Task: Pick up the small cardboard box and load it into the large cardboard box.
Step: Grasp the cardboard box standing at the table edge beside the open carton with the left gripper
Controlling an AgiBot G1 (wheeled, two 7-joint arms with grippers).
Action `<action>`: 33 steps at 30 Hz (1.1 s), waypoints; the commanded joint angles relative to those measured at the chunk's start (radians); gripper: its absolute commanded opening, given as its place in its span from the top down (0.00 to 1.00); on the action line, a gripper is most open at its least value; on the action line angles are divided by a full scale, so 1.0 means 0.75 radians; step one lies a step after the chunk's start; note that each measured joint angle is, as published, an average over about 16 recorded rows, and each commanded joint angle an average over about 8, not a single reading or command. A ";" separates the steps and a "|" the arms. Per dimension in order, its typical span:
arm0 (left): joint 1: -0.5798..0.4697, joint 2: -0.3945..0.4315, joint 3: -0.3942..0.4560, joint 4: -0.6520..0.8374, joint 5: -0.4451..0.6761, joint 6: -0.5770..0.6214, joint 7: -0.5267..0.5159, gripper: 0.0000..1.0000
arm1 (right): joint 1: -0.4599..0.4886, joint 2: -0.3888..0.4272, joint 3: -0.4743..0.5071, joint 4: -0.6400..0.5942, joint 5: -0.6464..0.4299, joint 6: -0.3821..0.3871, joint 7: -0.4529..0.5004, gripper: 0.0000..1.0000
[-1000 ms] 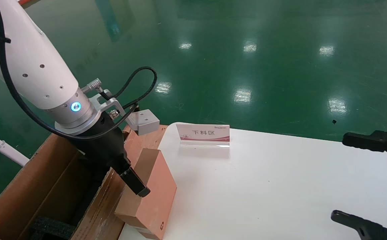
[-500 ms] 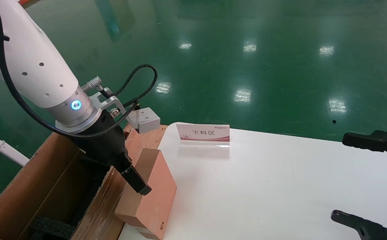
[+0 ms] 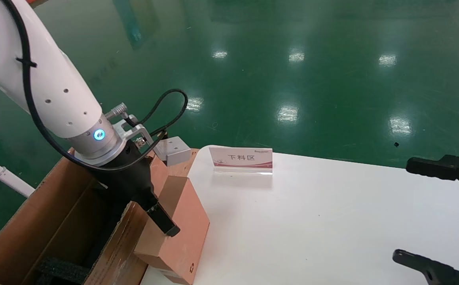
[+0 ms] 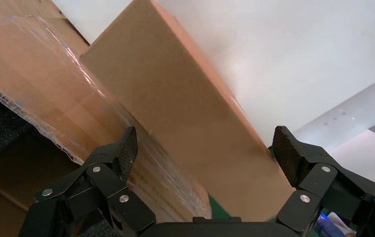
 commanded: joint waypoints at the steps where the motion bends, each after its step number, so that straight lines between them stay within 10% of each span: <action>1: 0.016 -0.001 0.004 0.010 0.004 -0.015 0.011 0.00 | 0.000 0.000 0.000 0.000 0.000 0.000 0.000 0.00; 15: 0.042 0.010 0.008 0.058 0.000 -0.026 0.048 0.02 | 0.000 0.000 -0.001 0.000 0.001 0.001 -0.001 0.00; 18: 0.042 0.010 0.008 0.057 0.000 -0.025 0.047 0.39 | 0.000 0.000 -0.001 0.000 0.001 0.001 -0.001 0.00; 23: 0.041 0.010 0.008 0.055 0.000 -0.024 0.047 1.00 | 0.000 0.001 -0.001 0.000 0.001 0.001 -0.001 0.60; 26: 0.040 0.010 0.008 0.054 0.000 -0.024 0.046 1.00 | 0.000 0.001 -0.001 0.000 0.001 0.001 -0.001 0.97; 33: 0.040 0.009 0.008 0.052 0.000 -0.023 0.046 1.00 | 0.000 0.001 -0.001 0.000 0.001 0.001 -0.001 1.00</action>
